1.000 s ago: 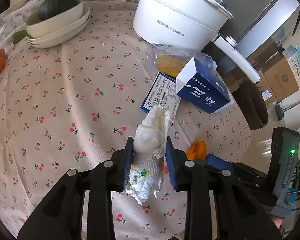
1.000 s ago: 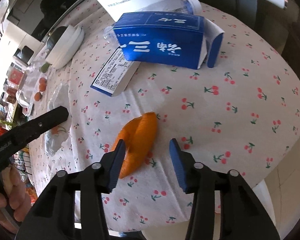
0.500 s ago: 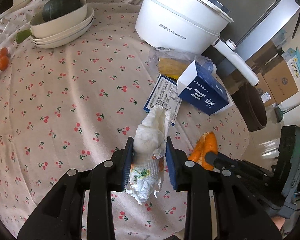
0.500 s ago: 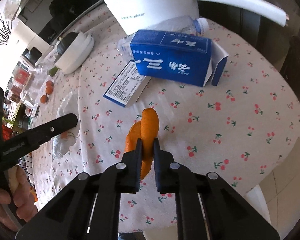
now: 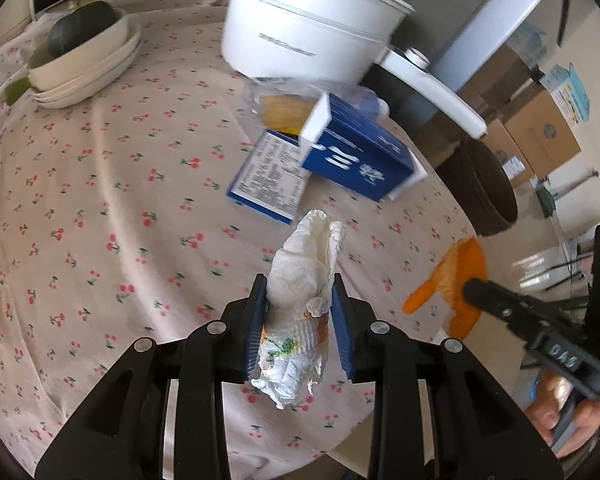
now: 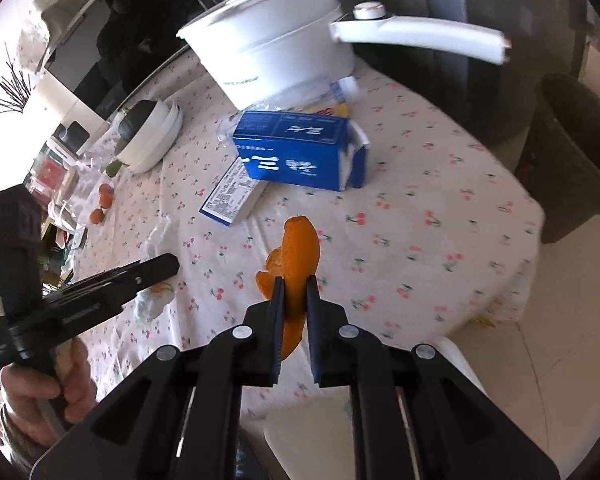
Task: Collect trash
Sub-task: 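Carry the tissue and carrots over the white bin and open both tools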
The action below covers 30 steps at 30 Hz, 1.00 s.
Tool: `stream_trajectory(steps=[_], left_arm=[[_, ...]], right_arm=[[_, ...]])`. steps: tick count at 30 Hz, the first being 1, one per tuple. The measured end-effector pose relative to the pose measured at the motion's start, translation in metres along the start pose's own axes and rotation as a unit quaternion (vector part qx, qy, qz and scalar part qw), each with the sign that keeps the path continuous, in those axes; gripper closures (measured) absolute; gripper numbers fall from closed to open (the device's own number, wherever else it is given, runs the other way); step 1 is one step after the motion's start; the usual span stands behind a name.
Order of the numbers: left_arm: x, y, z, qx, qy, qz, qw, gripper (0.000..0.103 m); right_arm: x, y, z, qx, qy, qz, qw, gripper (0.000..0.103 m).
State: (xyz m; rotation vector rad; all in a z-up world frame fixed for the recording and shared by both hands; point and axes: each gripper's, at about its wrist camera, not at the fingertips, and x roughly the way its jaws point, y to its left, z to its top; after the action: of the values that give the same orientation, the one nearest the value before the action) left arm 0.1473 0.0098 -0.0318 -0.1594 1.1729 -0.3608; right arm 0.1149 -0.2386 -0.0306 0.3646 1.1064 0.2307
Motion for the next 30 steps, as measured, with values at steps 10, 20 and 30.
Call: stream_trajectory(steps=[10,20,30], left_arm=[[0.016,-0.057,-0.032,0.07,0.032,-0.033,0.9965,0.073],[0.038,-0.101,-0.071,0.126,0.081,-0.063,0.9867,0.072],[0.065,-0.116,-0.089,0.16,0.121,-0.067,0.9773,0.073]], right_arm=[[-0.037,-0.04,-0.038,0.023,-0.016,-0.035,0.999,0.093],[-0.029,-0.057,-0.081,0.021,0.022,-0.091,0.995,0.093],[-0.002,-0.054,-0.092,0.007,0.078,-0.12,0.99,0.092]])
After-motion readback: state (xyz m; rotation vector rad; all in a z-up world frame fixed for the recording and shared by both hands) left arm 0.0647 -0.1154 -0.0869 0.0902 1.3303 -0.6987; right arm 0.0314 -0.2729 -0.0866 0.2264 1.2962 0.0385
